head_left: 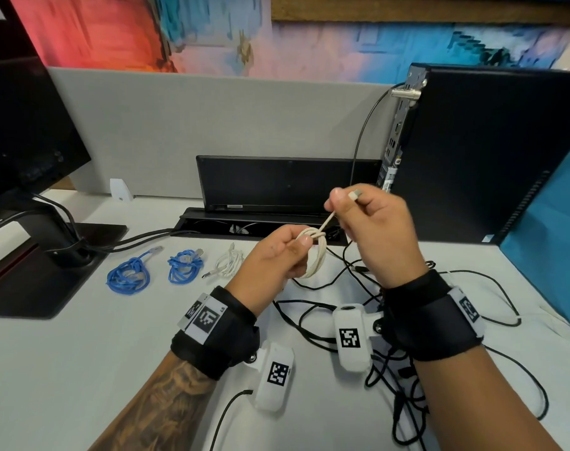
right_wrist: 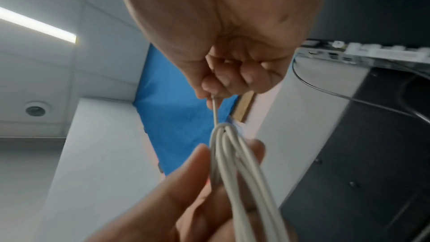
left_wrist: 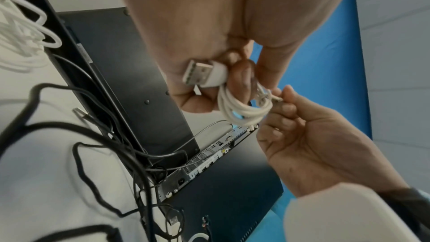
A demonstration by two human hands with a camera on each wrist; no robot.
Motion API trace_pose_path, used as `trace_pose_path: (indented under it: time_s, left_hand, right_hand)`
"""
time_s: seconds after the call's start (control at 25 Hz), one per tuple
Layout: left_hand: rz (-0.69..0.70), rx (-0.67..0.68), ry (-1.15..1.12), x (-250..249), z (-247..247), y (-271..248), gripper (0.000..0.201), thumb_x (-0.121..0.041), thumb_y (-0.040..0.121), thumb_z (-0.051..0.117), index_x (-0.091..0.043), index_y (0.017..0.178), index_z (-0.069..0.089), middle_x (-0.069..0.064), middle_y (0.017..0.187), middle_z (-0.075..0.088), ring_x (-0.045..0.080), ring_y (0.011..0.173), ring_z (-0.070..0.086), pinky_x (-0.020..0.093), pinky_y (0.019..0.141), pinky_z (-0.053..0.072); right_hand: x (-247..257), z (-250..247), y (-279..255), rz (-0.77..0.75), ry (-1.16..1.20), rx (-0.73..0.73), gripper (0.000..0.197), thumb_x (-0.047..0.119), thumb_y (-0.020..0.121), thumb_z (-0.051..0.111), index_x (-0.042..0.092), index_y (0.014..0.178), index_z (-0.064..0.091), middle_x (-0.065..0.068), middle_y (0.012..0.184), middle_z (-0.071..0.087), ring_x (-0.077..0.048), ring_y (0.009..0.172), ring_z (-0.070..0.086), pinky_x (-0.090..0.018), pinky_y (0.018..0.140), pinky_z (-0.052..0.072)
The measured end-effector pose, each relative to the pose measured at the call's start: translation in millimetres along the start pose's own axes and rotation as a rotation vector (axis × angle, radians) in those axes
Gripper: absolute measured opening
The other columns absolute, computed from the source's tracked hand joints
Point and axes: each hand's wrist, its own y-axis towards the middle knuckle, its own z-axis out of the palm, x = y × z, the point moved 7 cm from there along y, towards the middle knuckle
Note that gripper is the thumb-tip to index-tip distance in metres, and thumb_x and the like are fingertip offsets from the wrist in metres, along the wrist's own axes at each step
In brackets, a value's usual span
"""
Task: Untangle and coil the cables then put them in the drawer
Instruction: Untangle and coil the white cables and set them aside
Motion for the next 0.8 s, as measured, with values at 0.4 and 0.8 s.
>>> trace_pose_path:
  time_s: [0.4, 0.8]
  left_hand:
    - [0.002, -0.093, -0.336, 4.1, -18.9, 4.9, 0.026, -0.015, 0.101, 0.048, -0.002, 0.117, 0.064, -0.001, 0.065, 0.044, 0.011, 0.058, 0.041, 0.021, 0.060, 0.038]
    - [0.020, -0.217, -0.006, 0.3, -29.9, -1.5, 0.022, -0.012, 0.098, 0.057, -0.015, 0.114, 0.072, 0.008, 0.099, 0.075, 0.026, 0.091, 0.072, 0.041, 0.077, 0.060]
  right_hand:
    - [-18.2, 14.7, -2.6, 0.013, 0.035, 0.253, 0.012, 0.009, 0.096, 0.065, 0.014, 0.101, 0.074, 0.000, 0.094, 0.073, -0.010, 0.086, 0.069, -0.024, 0.078, 0.056]
    - [-30.1, 57.8, -21.6, 0.271, 0.297, 0.406, 0.039, 0.013, 0.086, 0.078, 0.017, 0.118, 0.055, -0.011, 0.099, 0.075, -0.028, 0.093, 0.073, -0.046, 0.090, 0.059]
